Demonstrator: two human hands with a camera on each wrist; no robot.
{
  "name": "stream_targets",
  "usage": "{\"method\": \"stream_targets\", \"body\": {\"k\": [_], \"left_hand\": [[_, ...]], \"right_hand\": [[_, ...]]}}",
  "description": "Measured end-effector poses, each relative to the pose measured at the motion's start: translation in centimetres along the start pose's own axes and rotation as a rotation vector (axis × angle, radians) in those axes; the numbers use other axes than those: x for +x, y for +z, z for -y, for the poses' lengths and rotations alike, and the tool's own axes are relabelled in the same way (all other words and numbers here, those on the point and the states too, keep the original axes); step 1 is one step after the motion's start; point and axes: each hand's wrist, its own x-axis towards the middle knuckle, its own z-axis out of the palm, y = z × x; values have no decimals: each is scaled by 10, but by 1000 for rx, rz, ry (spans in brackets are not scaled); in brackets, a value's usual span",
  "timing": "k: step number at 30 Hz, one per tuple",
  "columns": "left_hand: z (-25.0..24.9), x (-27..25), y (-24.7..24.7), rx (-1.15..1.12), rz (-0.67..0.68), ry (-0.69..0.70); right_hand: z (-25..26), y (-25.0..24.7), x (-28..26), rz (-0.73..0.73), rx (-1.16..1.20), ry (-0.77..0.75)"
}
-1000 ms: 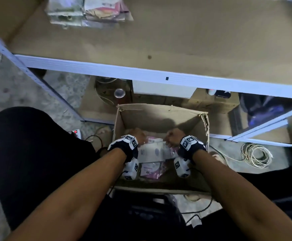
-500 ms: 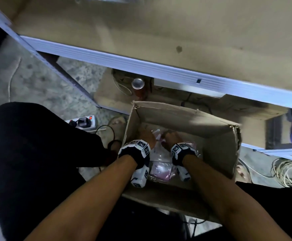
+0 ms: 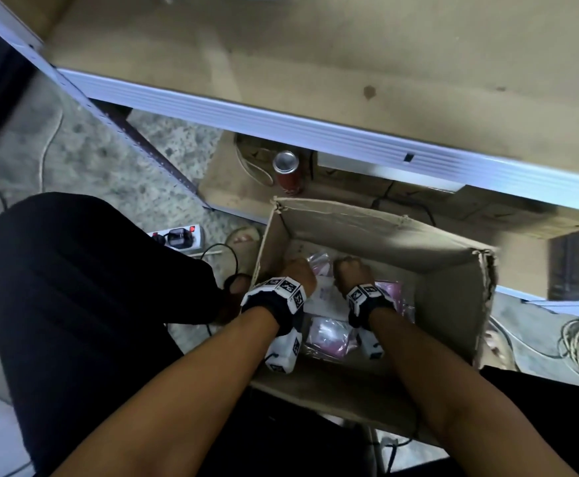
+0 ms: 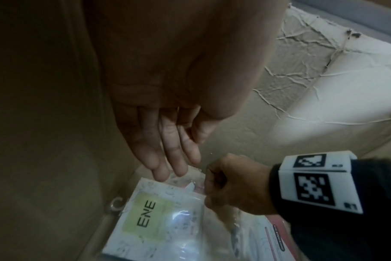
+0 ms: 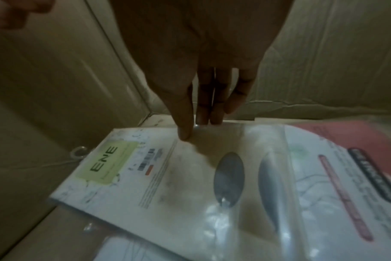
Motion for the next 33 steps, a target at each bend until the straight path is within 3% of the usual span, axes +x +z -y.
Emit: {"method": "stream_targets", "body": {"k": [5,13,33], "left_hand": [[-2,-2,0,-121,-26,-6],[7,9,10,-13,-13,38],[12,11,18,-72,-55,63]], "right_hand": [[-21,0,-11,56,79,-13],[-58,-5,-27,165,145,18],[-54,-6,-25,86,132,103]]}}
